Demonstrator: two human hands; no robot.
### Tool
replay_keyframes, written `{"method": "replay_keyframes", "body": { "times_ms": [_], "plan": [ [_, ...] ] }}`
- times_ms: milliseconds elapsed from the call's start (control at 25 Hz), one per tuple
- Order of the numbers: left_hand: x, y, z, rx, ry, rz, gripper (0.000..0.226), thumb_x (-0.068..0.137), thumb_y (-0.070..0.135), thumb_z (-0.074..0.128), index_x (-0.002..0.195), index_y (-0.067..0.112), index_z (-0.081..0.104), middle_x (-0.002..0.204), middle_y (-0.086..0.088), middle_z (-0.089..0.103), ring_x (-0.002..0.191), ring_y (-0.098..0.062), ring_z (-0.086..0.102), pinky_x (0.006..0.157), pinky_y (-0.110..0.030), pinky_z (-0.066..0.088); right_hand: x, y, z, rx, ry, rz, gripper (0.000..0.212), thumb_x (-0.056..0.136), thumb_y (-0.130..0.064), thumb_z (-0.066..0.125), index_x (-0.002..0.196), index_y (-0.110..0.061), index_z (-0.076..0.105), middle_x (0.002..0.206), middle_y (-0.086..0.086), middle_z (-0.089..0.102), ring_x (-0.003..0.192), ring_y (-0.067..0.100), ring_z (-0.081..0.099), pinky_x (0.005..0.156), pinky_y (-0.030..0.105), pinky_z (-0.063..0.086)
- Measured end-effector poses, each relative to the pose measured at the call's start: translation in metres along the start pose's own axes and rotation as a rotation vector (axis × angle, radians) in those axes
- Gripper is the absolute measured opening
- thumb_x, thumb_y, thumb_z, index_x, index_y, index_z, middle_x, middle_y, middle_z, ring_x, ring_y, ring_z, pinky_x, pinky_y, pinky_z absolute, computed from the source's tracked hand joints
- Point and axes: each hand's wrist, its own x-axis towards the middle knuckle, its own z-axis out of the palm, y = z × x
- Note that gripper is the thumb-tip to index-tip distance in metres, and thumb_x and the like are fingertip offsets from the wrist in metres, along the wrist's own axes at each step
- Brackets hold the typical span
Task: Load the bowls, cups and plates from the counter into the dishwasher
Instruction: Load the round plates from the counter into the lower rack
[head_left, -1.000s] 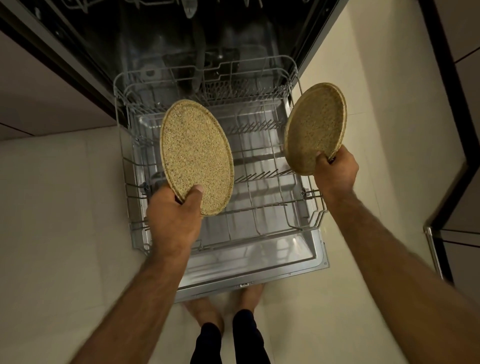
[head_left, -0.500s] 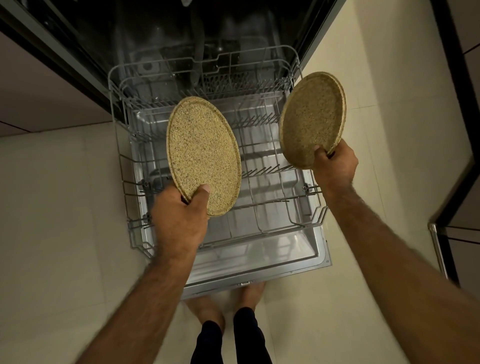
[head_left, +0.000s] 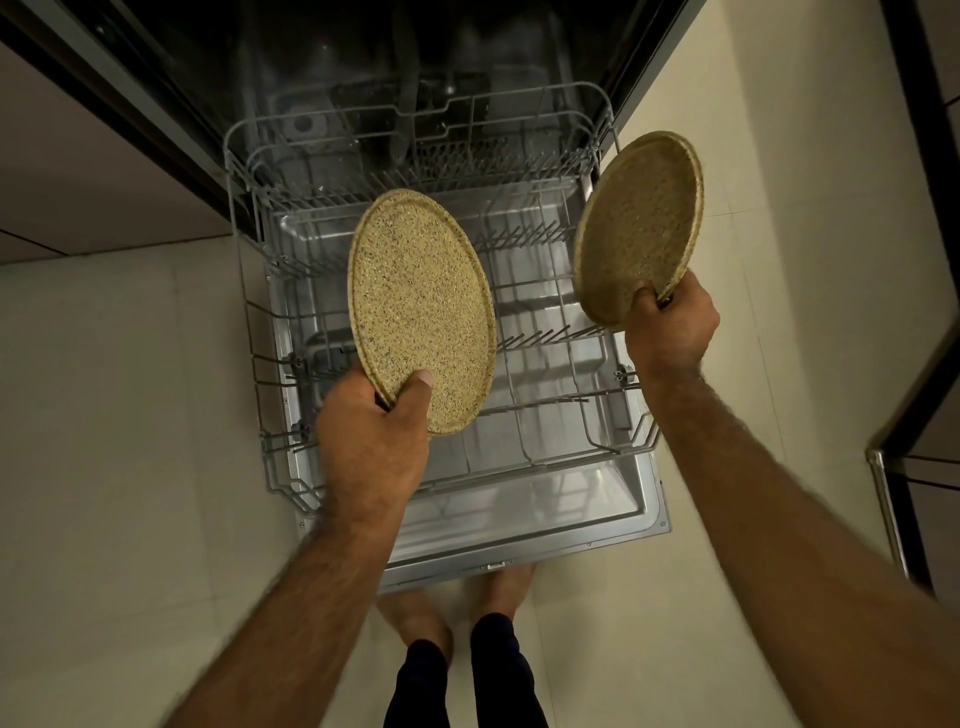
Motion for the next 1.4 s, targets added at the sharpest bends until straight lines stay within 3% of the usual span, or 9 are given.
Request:
{"method": "replay_keyframes", "body": {
  "times_ms": [200, 360, 520, 640, 760, 1000, 1160, 1320, 1400],
  "plan": [
    [-0.001, -0.003, 0.001, -0.034, -0.011, -0.004, 0.012, 0.079, 0.04, 0.07, 0.082, 0.051, 0.07, 0.083, 0.007, 0.076, 0.077, -0.024, 0.075, 0.065, -0.056, 0.062, -0.002, 0.013, 0.008, -0.072, -0.092, 0.013, 0.022, 0.093, -0.014, 0.06, 0.113, -0.008, 0.069, 0.093, -0.004, 0.065, 0.085, 0.015, 0.061, 0.069, 0.016, 0.048],
    [-0.002, -0.006, 0.002, -0.023, -0.019, -0.004, 0.008, 0.079, 0.039, 0.07, 0.082, 0.032, 0.071, 0.081, 0.005, 0.076, 0.075, -0.025, 0.074, 0.063, -0.056, 0.061, 0.001, 0.026, 0.01, -0.044, -0.136, 0.077, 0.026, 0.091, -0.017, 0.064, 0.116, -0.011, 0.067, 0.097, -0.003, 0.067, 0.091, 0.018, 0.063, 0.082, 0.03, 0.055],
    [-0.005, -0.002, 0.004, -0.078, -0.048, -0.038, 0.007, 0.08, 0.036, 0.072, 0.087, 0.033, 0.071, 0.088, 0.007, 0.078, 0.082, -0.022, 0.075, 0.068, -0.053, 0.063, -0.001, 0.03, 0.004, -0.032, -0.239, 0.121, 0.051, 0.084, -0.034, 0.079, 0.129, -0.016, 0.061, 0.1, -0.007, 0.068, 0.09, 0.012, 0.064, 0.079, 0.027, 0.057],
    [-0.01, 0.004, 0.005, -0.172, -0.08, -0.088, 0.013, 0.089, 0.021, 0.077, 0.094, 0.031, 0.071, 0.091, 0.009, 0.078, 0.084, -0.022, 0.076, 0.058, -0.039, 0.062, -0.013, 0.022, -0.004, -0.03, -0.041, 0.292, 0.079, 0.076, -0.046, 0.085, 0.14, -0.015, 0.054, 0.096, -0.002, 0.069, 0.09, 0.014, 0.067, 0.073, 0.018, 0.051],
    [-0.013, 0.008, 0.009, -0.303, -0.101, -0.15, 0.024, 0.093, 0.01, 0.073, 0.11, 0.027, 0.069, 0.101, 0.005, 0.078, 0.087, -0.022, 0.075, 0.052, -0.033, 0.057, -0.046, 0.018, -0.007, -0.014, 0.11, 0.376, 0.068, 0.078, -0.066, 0.073, 0.118, -0.012, 0.068, 0.088, 0.001, 0.07, 0.083, 0.021, 0.071, 0.07, 0.03, 0.058],
    [-0.014, 0.005, 0.015, -0.444, -0.125, -0.286, 0.028, 0.091, 0.007, 0.073, 0.112, 0.024, 0.068, 0.098, 0.009, 0.078, 0.084, -0.02, 0.074, 0.049, -0.032, 0.056, -0.088, -0.003, -0.015, 0.652, -0.743, 0.781, 0.035, 0.087, -0.036, 0.073, 0.11, -0.009, 0.068, 0.088, 0.004, 0.063, 0.068, 0.014, 0.053, 0.046, 0.024, 0.043],
    [-0.011, 0.0, 0.013, -0.355, -0.141, -0.319, 0.045, 0.096, 0.024, 0.071, 0.138, 0.019, 0.053, 0.108, -0.005, 0.075, 0.075, -0.023, 0.075, 0.048, -0.031, 0.056, -0.073, -0.013, -0.027, 0.615, -0.618, 0.534, 0.012, 0.089, -0.008, 0.07, 0.101, -0.006, 0.07, 0.094, 0.004, 0.073, 0.074, 0.015, 0.062, 0.046, 0.022, 0.046],
    [-0.008, -0.005, 0.009, -0.331, -0.085, -0.358, 0.069, 0.097, 0.035, 0.068, 0.156, 0.026, 0.032, 0.116, -0.008, 0.068, 0.068, -0.022, 0.072, 0.046, -0.029, 0.054, -0.051, -0.03, -0.033, 0.183, -0.197, 0.089, 0.007, 0.093, -0.017, 0.065, 0.095, -0.011, 0.069, 0.08, 0.0, 0.072, 0.068, 0.017, 0.069, 0.055, 0.029, 0.058],
    [-0.009, -0.007, 0.007, -0.341, -0.069, -0.351, 0.066, 0.097, 0.035, 0.068, 0.154, 0.026, 0.035, 0.115, -0.01, 0.068, 0.064, -0.02, 0.07, 0.045, -0.029, 0.054, -0.043, -0.035, -0.028, 0.029, -0.067, -0.062, 0.012, 0.095, -0.019, 0.06, 0.099, -0.012, 0.069, 0.079, -0.006, 0.068, 0.068, 0.01, 0.065, 0.06, 0.016, 0.054]
  ]
}}
